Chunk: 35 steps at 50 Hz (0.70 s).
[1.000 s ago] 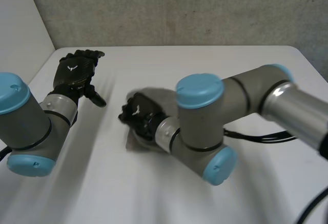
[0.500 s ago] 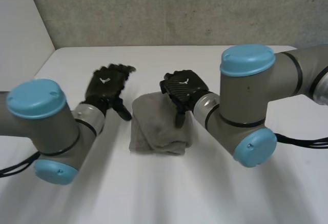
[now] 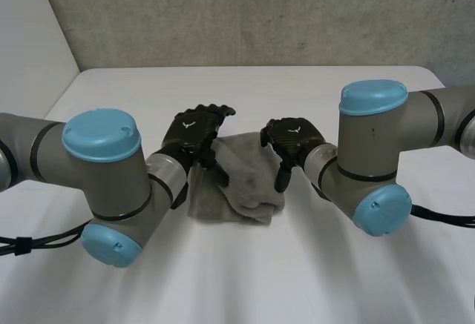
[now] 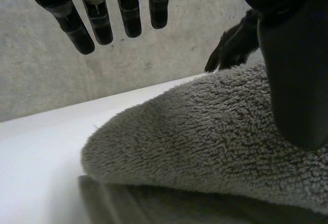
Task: Fold the towel.
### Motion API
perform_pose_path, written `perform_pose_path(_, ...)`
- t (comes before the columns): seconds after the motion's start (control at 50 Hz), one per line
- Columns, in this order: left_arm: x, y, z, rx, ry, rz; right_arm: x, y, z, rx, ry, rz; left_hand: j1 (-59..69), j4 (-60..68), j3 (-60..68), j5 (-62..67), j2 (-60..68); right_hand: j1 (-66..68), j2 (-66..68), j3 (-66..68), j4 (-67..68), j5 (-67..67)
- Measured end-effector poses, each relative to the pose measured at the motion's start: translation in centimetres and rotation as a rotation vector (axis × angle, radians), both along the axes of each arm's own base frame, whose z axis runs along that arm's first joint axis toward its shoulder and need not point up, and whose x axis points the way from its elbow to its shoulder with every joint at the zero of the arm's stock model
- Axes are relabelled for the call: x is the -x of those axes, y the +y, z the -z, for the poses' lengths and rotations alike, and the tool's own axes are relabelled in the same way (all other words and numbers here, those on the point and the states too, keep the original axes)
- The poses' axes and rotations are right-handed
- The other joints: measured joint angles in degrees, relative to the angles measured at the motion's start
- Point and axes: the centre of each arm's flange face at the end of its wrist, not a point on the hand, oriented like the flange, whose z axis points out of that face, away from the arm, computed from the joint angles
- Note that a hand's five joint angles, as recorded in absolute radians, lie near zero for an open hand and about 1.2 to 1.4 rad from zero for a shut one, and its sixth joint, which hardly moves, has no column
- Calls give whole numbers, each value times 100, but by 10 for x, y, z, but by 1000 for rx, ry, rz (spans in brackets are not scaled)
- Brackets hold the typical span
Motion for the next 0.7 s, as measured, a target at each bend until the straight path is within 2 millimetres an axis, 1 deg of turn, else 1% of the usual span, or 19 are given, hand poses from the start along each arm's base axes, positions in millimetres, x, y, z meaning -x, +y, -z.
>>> perform_pose_path(0.1, 0, 5, -6, -41, 32, 1, 0, -2, 14, -20, 1, -5, 0, 0, 0, 0, 0, 0, 0, 0, 0, 0)
perform_pose_path(0.16, 0, 7, -9, -57, 45, -2, -3, 0, 28, -46, 10, -20, 0, 0, 0, 0, 0, -8, 0, 0, 0, 0)
perform_pose_path(0.24, -1, 7, -10, -68, 52, -5, -5, 3, 41, -71, 22, -36, 0, 0, 0, 1, 0, -80, 0, 0, 0, 0)
perform_pose_path(0.3, -1, 7, -7, -76, 49, -6, -6, 4, 44, -77, 26, -41, 0, 0, 0, 4, 0, -130, 0, 0, 0, 0)
perform_pose_path(0.36, -2, 7, 0, -96, 29, -7, -7, 5, 42, -75, 25, -41, 0, 0, 0, 14, 0, -138, 0, 0, 0, 0)
perform_pose_path(0.42, -2, 8, 11, -127, -6, -8, -6, 3, 34, -60, 17, -38, 0, 0, 0, 33, 0, -139, 0, 0, 0, 0)
perform_pose_path(0.48, -4, 9, 21, -158, -53, -7, -5, 1, 21, -34, 2, -30, 0, 0, 0, 33, 0, -139, 0, 0, 0, -22)
perform_pose_path(0.52, -5, 10, 27, -174, -99, -6, -2, -2, 7, -7, -14, -19, 0, 0, 0, 33, 0, -139, 0, 0, 0, -36)
perform_pose_path(0.58, -8, 9, 31, -179, -151, -7, 4, -6, -16, 30, -35, -2, 0, 0, 0, 33, 0, -139, 0, 0, 0, -36)
perform_pose_path(0.6, -8, 8, 31, -177, -161, -8, 6, -7, -21, 40, -41, 3, 0, 0, 0, 33, 0, -139, 0, 0, 0, -36)
perform_pose_path(0.64, -11, 5, 30, -167, -184, -18, 13, -9, -41, 70, -57, 20, 0, 0, 0, 32, 0, -139, 0, 0, 0, -36)
perform_pose_path(0.66, -12, 4, 29, -163, -189, -23, 14, -9, -45, 75, -60, 23, 0, 0, 0, 33, 0, -139, 0, 0, 0, -36)
perform_pose_path(0.7, -16, -2, 24, -144, -199, -47, 22, -10, -64, 104, -76, 39, 0, 0, 0, 33, 0, -139, 0, 0, 0, -37)
